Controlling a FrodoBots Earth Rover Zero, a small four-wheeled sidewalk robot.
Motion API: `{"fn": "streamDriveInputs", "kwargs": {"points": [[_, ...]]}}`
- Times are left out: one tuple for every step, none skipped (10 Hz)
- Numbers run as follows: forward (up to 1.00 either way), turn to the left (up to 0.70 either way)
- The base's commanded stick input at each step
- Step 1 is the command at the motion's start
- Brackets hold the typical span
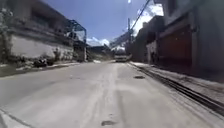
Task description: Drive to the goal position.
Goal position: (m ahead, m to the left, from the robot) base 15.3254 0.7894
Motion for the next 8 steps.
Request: {"fn": "streamDriveInputs", "kwargs": {"points": [[0.85,0.00],[0.85,0.00],[0.85,0.00],[0.85,0.00],[0.85,0.00],[0.85,0.00],[0.85,0.00],[0.85,0.00]]}}
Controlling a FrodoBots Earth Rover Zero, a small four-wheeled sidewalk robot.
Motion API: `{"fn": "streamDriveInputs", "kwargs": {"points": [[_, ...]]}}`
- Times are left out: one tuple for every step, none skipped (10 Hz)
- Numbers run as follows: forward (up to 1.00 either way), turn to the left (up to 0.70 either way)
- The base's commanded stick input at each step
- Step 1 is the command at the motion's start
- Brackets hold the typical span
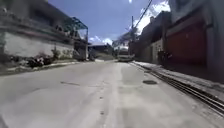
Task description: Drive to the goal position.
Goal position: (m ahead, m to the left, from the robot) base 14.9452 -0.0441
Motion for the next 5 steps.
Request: {"fn": "streamDriveInputs", "kwargs": {"points": [[0.85,0.00],[0.85,-0.10],[0.85,-0.25],[0.85,-0.34],[0.85,-0.34]]}}
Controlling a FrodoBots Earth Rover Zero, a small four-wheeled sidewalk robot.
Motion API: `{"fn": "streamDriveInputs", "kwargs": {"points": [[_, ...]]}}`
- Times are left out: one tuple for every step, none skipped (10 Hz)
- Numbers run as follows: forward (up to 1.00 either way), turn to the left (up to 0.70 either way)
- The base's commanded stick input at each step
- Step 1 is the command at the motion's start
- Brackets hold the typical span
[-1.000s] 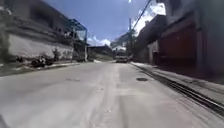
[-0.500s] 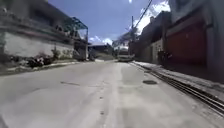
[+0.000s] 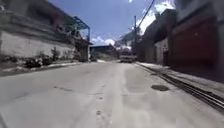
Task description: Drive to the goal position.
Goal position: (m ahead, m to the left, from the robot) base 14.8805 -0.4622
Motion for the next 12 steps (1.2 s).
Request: {"fn": "streamDriveInputs", "kwargs": {"points": [[0.85,-0.34],[0.85,0.14],[0.85,0.18],[0.85,0.16],[0.85,0.15],[0.85,0.14],[0.85,0.12],[0.85,0.11],[0.85,0.10],[0.85,0.03],[0.85,0.00],[0.85,0.00]]}}
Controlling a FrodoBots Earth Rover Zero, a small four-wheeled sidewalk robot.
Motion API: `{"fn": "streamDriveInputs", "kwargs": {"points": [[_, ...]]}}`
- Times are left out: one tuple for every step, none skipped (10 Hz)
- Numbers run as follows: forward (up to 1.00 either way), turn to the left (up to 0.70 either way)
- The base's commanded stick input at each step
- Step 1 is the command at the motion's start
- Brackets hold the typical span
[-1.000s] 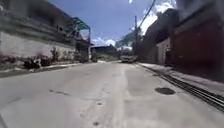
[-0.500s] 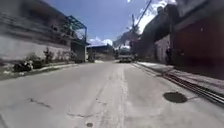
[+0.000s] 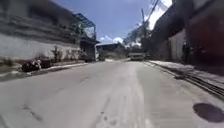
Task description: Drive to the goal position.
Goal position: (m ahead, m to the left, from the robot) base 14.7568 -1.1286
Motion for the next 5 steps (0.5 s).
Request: {"fn": "streamDriveInputs", "kwargs": {"points": [[0.85,-0.12],[0.85,-0.34],[0.85,-0.34],[0.85,-0.34],[0.85,-0.34]]}}
